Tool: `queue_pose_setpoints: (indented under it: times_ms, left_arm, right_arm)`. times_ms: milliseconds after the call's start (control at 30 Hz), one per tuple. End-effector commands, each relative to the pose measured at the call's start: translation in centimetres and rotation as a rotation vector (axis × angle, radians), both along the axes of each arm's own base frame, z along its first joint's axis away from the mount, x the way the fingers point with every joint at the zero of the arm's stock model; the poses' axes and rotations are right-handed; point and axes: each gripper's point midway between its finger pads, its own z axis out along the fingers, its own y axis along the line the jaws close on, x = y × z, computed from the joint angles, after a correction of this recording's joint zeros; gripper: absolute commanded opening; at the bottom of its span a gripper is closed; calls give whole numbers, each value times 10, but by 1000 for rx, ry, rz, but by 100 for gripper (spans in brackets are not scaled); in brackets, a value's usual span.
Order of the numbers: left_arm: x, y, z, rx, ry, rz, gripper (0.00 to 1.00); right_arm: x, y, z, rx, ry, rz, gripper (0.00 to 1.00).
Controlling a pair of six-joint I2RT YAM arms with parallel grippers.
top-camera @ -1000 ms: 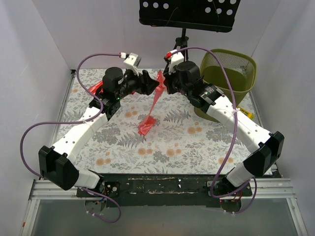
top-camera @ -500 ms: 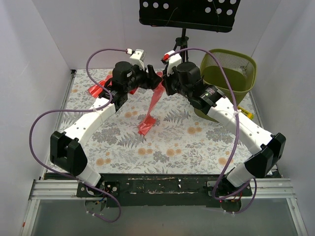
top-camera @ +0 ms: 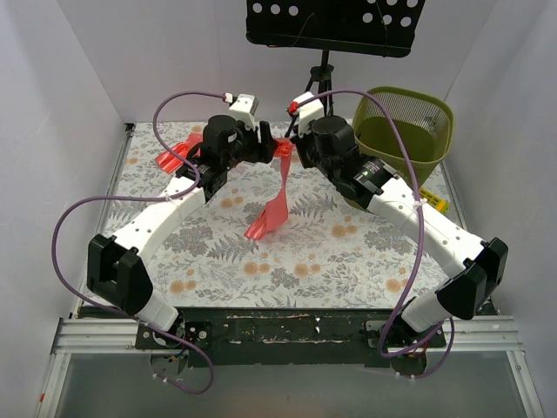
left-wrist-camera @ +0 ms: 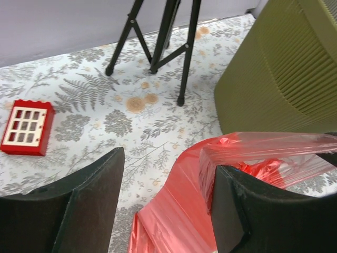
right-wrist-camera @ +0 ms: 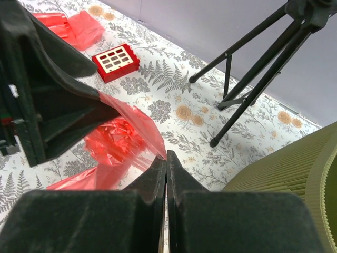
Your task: Put the trash bags into the trash bin
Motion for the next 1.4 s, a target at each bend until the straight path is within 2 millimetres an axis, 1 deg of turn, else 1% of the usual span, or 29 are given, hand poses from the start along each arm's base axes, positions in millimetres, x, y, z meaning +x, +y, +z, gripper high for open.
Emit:
queue_pose_setpoints:
  times_ms: [0, 67, 100, 133, 233, 300, 367, 467, 500, 567, 633, 667, 733, 800, 867, 933, 1067, 1133, 1333, 1367]
  left_arm:
    - [-3, 37, 18, 76, -72, 123, 59]
    - [-5, 38, 24, 66, -88, 118, 59]
    - [-8, 34, 28, 47, -94, 89, 53]
    - [-20, 16, 34, 0, -101, -42, 42]
    - [-46, -10, 46, -75, -116, -252, 26]
    - [-55, -21, 45, -101, -105, -332, 17]
    - [-57, -23, 44, -108, -99, -346, 12]
    - [-54, -21, 44, -86, -115, -337, 0]
    - [-54, -21, 46, -76, -128, -341, 0]
    - [-53, -20, 50, -44, -170, -353, 0]
    - [-52, -19, 55, -10, -207, -367, 0]
    - [-52, -19, 57, 0, -220, -371, 0]
    - [-52, -18, 60, 31, -249, -381, 0]
    - [-53, -18, 65, 44, -271, -388, 0]
    - [-56, -18, 68, 59, -289, -399, 0]
    - [-58, -19, 66, 83, -300, -408, 0]
    - [-67, -21, 67, 135, -341, -425, 0]
    - [-69, -23, 64, 173, -358, -430, 0]
    - [-74, -25, 71, 254, -441, -429, 0]
    - [-73, -24, 72, 261, -448, -425, 0]
  right_arm:
    - [2, -17, 37, 38, -114, -53, 1]
    - [2, -17, 35, 35, -107, -49, 1]
    - [0, -15, 34, 42, -103, -38, 1]
    - [-1, -11, 34, 49, -96, -13, 1]
    - [-10, 3, 31, 77, -65, 64, 1]
    - [-13, 10, 27, 89, -41, 102, 1]
    - [-16, 14, 24, 91, -24, 126, 1]
    - [-19, 19, 21, 86, -12, 159, 1]
    - [-21, 23, 18, 77, -3, 186, 1]
    - [-27, 31, 15, 45, -6, 266, 27]
    - [-27, 33, 18, 48, -9, 278, 44]
    - [-27, 35, 19, 48, -9, 286, 49]
    - [-28, 40, 21, 46, -12, 309, 55]
    - [-25, 41, 19, 37, -13, 307, 55]
    - [-17, 39, 18, 27, -21, 267, 55]
    - [-10, 34, 19, 15, -35, 221, 53]
    - [-1, 31, 21, -21, -66, 201, 51]
    - [-1, 31, 22, -29, -74, 207, 51]
    - [-7, 34, 18, -57, -78, 257, 51]
    - [-8, 34, 16, -63, -77, 266, 41]
